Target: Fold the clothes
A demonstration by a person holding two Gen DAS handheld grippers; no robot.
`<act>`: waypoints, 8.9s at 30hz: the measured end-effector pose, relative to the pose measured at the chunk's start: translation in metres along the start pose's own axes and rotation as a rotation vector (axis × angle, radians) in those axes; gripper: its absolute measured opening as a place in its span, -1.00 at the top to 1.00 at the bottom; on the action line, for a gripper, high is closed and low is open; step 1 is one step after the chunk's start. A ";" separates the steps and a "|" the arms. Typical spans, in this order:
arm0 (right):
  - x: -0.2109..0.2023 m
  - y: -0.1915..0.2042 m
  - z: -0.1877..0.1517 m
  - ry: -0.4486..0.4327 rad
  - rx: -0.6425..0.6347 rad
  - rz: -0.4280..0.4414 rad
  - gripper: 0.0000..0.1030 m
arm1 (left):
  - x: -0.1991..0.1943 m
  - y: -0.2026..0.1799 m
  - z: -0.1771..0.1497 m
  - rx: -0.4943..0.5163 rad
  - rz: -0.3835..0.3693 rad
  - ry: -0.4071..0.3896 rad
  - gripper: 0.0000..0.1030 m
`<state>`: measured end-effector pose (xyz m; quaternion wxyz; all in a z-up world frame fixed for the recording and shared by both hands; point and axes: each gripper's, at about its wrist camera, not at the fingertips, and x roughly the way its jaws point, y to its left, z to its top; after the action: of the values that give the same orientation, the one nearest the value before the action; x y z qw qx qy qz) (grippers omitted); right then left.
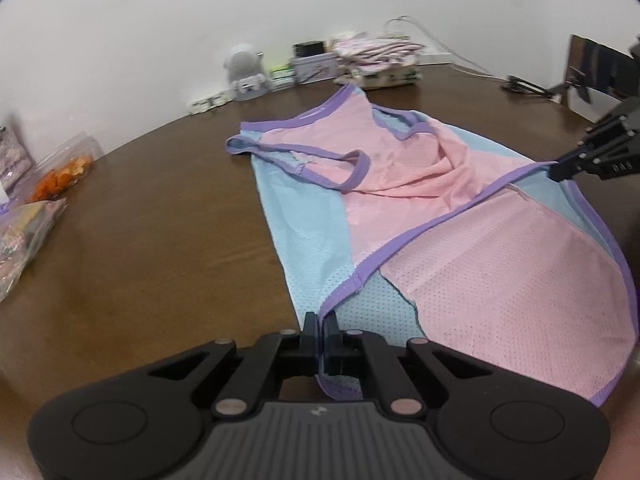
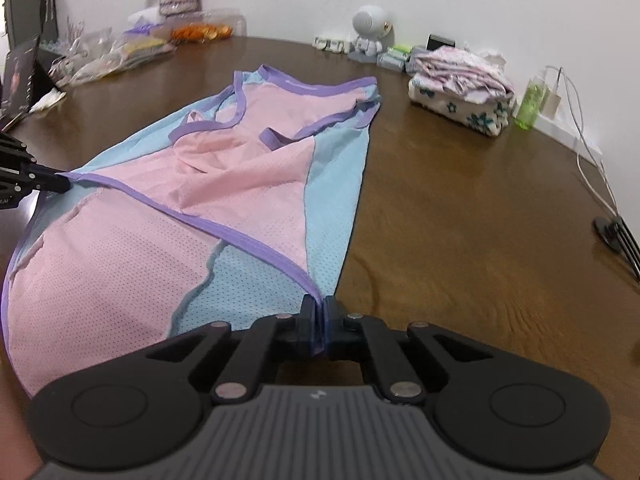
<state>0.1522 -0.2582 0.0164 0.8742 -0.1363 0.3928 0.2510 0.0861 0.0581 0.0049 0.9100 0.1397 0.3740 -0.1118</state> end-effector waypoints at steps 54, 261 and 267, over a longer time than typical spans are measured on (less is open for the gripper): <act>0.195 0.081 0.260 0.087 0.274 0.493 0.26 | -0.003 0.031 -0.009 0.020 -0.098 -0.082 0.89; 0.097 -0.077 0.143 -0.133 0.178 0.192 0.64 | 0.136 0.045 0.182 -0.022 -0.358 -0.145 0.46; 0.117 -0.054 0.134 -0.045 0.049 0.127 0.64 | 0.178 -0.003 0.185 0.068 -0.399 -0.030 0.60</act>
<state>0.3310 -0.2065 0.0175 0.8681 -0.0841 0.3869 0.2995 0.3288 -0.0247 0.0033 0.8701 0.0916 0.3765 -0.3047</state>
